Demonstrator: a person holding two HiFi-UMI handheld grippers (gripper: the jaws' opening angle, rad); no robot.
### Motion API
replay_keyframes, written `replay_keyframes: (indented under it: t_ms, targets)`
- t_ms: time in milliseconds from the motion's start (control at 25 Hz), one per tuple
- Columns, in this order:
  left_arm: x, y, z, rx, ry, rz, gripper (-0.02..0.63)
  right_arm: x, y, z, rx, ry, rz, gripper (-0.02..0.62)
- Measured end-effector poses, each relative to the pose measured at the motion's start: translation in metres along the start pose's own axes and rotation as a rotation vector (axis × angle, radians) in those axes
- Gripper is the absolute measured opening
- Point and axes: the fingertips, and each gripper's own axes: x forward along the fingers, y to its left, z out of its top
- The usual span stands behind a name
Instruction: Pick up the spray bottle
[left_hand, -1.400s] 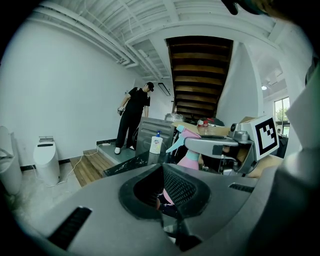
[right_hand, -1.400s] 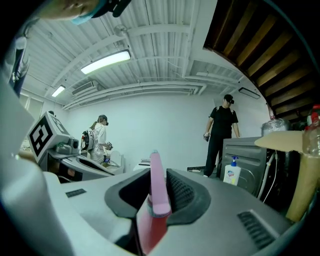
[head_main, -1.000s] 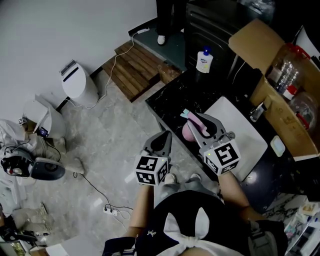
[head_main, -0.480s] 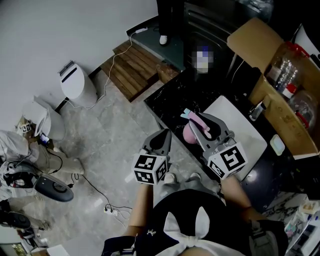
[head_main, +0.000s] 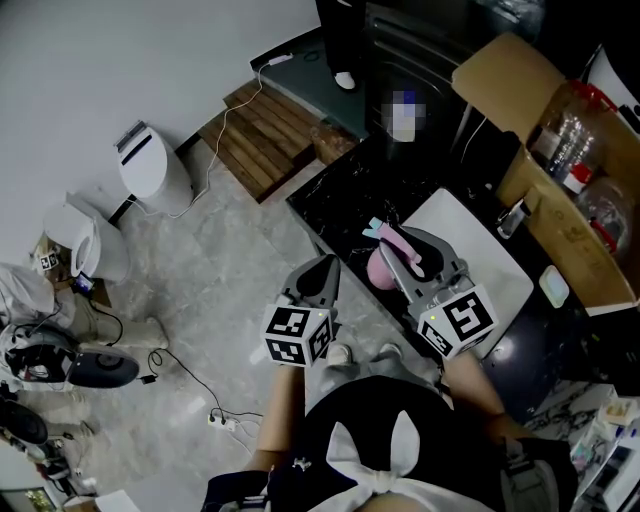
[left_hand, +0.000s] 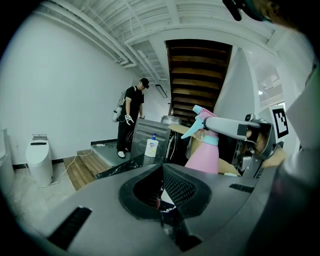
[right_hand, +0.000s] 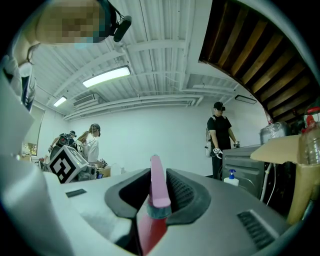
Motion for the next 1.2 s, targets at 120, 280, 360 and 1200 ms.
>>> replay_keyframes:
  t_ms: [120, 280, 360, 1200]
  targets:
    - [0.000, 0.001, 0.000, 0.002, 0.002, 0.001, 0.028, -0.001, 0.001, 0.001, 0.000, 0.003, 0.002, 0.098]
    - [-0.002, 0.003, 0.001, 0.001, -0.001, 0.005, 0.028, -0.002, 0.004, 0.002, -0.006, 0.007, 0.008, 0.098]
    - [-0.003, 0.002, 0.001, 0.002, -0.003, 0.007, 0.028, -0.004, 0.005, 0.003, -0.006, 0.010, 0.006, 0.098]
    - [-0.005, -0.010, -0.004, 0.005, -0.004, -0.016, 0.028, -0.017, 0.008, 0.001, -0.001, 0.016, -0.007, 0.098]
